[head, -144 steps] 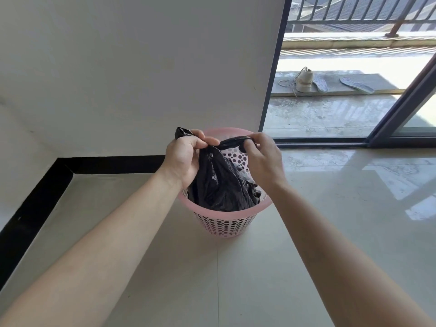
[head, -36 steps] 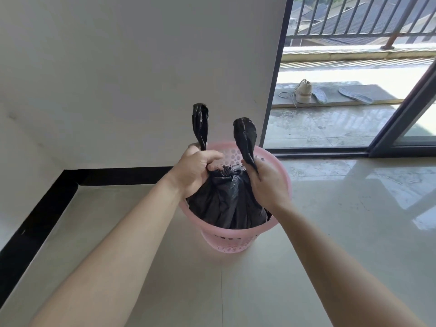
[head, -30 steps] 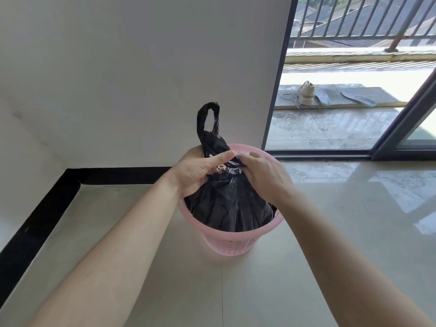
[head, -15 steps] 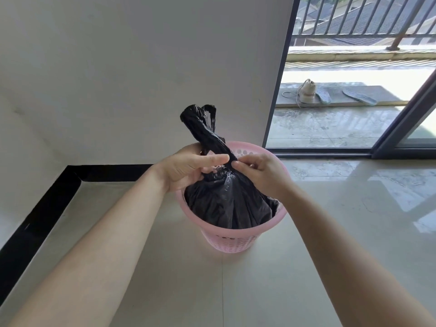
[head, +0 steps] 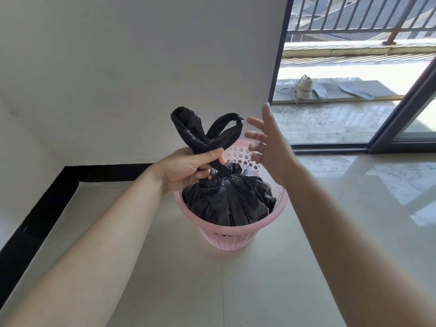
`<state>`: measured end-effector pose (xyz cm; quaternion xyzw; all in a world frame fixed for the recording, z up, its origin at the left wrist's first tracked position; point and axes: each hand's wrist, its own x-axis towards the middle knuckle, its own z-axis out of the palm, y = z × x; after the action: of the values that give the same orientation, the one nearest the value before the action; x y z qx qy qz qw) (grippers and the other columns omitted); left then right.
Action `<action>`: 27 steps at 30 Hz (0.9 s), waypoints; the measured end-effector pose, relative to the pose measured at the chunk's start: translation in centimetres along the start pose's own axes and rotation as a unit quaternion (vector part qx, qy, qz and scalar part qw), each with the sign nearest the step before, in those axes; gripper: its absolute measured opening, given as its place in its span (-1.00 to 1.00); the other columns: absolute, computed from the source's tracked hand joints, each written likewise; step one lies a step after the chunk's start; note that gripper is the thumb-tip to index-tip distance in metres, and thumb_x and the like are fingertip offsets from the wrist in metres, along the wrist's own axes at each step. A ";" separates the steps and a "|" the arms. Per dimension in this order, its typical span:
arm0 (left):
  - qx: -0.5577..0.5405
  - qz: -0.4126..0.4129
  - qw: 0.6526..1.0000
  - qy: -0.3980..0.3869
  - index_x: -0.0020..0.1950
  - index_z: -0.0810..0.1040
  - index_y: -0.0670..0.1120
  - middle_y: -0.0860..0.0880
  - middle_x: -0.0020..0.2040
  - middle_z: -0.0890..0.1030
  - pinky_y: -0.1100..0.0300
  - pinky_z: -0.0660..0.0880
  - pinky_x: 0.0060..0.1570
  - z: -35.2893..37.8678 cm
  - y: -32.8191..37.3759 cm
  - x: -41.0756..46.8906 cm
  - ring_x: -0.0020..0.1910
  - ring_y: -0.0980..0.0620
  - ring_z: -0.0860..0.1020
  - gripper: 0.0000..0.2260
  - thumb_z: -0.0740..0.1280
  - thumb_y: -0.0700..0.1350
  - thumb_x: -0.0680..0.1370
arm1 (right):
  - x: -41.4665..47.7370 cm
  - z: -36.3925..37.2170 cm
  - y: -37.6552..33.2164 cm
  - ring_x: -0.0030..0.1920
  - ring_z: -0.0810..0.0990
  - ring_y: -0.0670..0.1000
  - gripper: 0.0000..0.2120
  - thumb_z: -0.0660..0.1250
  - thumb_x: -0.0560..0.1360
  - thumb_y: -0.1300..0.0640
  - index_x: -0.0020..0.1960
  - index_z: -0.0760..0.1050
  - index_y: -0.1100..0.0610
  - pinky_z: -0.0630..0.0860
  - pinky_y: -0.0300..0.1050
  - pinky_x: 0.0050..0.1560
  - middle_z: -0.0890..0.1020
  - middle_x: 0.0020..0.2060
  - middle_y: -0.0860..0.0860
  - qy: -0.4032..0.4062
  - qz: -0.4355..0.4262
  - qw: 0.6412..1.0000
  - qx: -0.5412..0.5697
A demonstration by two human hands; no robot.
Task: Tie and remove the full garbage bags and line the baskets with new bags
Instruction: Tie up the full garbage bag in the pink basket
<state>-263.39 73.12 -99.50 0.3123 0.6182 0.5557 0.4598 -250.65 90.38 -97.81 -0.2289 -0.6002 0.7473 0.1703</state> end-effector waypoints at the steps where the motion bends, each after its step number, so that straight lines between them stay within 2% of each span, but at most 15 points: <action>1: 0.000 -0.004 1.000 -0.005 -0.07 0.64 -0.09 -0.07 -0.30 0.09 0.33 0.37 -0.32 0.2 -0.1 0.1 -0.46 0.08 0.21 -0.74 0.43 0.11 0.50 | -0.1 0.3 -0.5 -0.36 0.43 -0.13 -0.39 0.25 0.44 -0.42 0.25 0.54 0.00 0.40 -0.22 -0.29 0.59 -0.08 -0.01 -0.006 -0.015 1.000 -0.018; 3: 0.003 -0.013 1.000 -0.011 -0.08 0.64 -0.10 -0.05 -0.33 0.16 0.31 0.41 -0.31 0.5 -0.3 0.3 -0.42 0.06 0.29 -0.73 0.43 0.11 0.50 | -0.3 0.8 -0.9 -0.42 0.37 -0.13 -0.62 0.39 0.47 -0.26 0.08 0.64 0.01 0.35 -0.26 -0.35 0.55 -0.34 -0.13 -0.011 -0.074 0.993 -0.091; 5: -0.018 -0.019 1.000 -0.004 -0.01 0.66 -0.14 -0.01 -0.36 0.33 0.27 0.47 -0.24 0.5 -0.7 0.5 -0.36 0.05 0.40 -0.70 0.43 0.10 0.51 | -0.5 1.1 -1.0 -0.48 0.33 -0.12 -0.80 0.43 0.51 -0.09 -0.08 0.69 0.04 0.31 -0.27 -0.44 0.46 -0.51 -0.15 0.028 -0.140 0.980 -0.138; 7: -0.073 -0.023 0.997 0.017 0.07 0.65 -0.16 0.00 -0.33 0.44 0.26 0.50 -0.18 0.2 -1.0 0.5 -0.31 0.06 0.48 -0.67 0.43 0.08 0.50 | -0.7 1.1 -0.8 -0.49 0.36 -0.10 -0.86 0.43 0.53 0.00 -0.09 0.69 0.06 0.33 -0.26 -0.48 0.48 -0.52 -0.07 0.067 -0.166 0.977 -0.114; 9: -0.127 -0.019 0.991 0.039 0.10 0.63 -0.17 0.00 -0.31 0.50 0.25 0.53 -0.17 -0.1 -1.0 0.6 -0.29 0.05 0.53 -0.67 0.41 0.07 0.51 | -0.9 1.1 -0.5 -0.47 0.43 -0.06 -0.89 0.43 0.53 0.09 -0.09 0.69 0.11 0.40 -0.22 -0.42 0.53 -0.50 0.00 0.083 -0.156 0.981 -0.086; 11: -0.153 -0.016 0.986 0.065 0.06 0.61 -0.16 -0.02 -0.30 0.58 0.21 0.57 -0.20 -0.3 -1.0 0.5 -0.27 0.03 0.60 -0.70 0.42 0.04 0.49 | -1.1 1.0 -0.3 -0.47 0.46 -0.03 -0.93 0.41 0.52 0.21 -0.06 0.68 0.16 0.45 -0.20 -0.38 0.55 -0.49 0.05 0.080 -0.126 0.987 -0.061; 13: -0.177 -0.013 0.979 0.099 -0.02 0.61 -0.12 -0.06 -0.25 0.65 0.17 0.61 -0.20 -0.5 -1.1 0.5 -0.23 0.01 0.66 -0.76 0.45 0.00 0.44 | -1.3 0.8 -0.4 -0.49 0.48 -0.03 -0.88 0.38 0.48 0.30 -0.07 0.69 0.19 0.46 -0.24 -0.42 0.56 -0.47 0.09 0.064 -0.108 0.990 -0.061; 16: -0.221 0.010 0.966 0.131 -0.07 0.64 -0.12 -0.12 -0.16 0.70 0.12 0.63 -0.13 -1.1 -1.2 0.5 -0.16 0.00 0.70 -0.84 0.48 -0.08 0.41 | -1.5 0.4 -0.8 -0.49 0.51 -0.04 -0.85 0.33 0.43 0.30 -0.20 0.69 0.23 0.50 -0.25 -0.45 0.61 -0.42 0.10 0.001 -0.047 0.992 -0.116; 21: -0.242 0.061 0.954 0.168 -0.14 0.68 -0.12 -0.09 -0.15 0.72 0.19 0.60 -0.22 -2.3 -1.0 0.4 -0.22 0.03 0.68 -0.93 0.49 -0.20 0.39 | -1.3 -0.1 0.1 -0.43 0.53 -0.03 -0.89 0.35 0.45 0.28 -0.14 0.64 0.28 0.54 -0.26 -0.38 0.58 -0.30 0.18 -0.091 0.087 0.976 -0.176; 24: -0.214 0.084 0.961 0.154 -0.19 0.71 -0.09 -0.03 -0.18 0.70 0.22 0.58 -0.20 -2.4 -1.0 0.2 -0.20 0.05 0.65 -0.92 0.48 -0.25 0.37 | -1.2 -0.2 0.8 -0.40 0.53 -0.02 -0.93 0.38 0.41 0.26 -0.16 0.64 0.21 0.55 -0.22 -0.33 0.61 -0.32 0.12 -0.105 0.083 0.964 -0.228; 27: -0.187 0.105 0.966 0.143 -0.21 0.71 -0.06 -0.01 -0.19 0.69 0.23 0.58 -0.19 -2.6 -0.8 -0.2 -0.18 0.06 0.65 -0.88 0.46 -0.27 0.36 | -0.9 -0.4 0.6 -0.27 0.55 -0.02 -0.91 0.40 0.42 0.17 -0.17 0.69 0.08 0.53 -0.19 -0.20 0.63 -0.28 0.08 -0.073 0.040 0.957 -0.277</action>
<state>-265.58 71.78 -100.33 0.2011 0.5267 0.7454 0.3558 -249.64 90.10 -98.34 -0.2355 -0.7849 0.5726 0.0258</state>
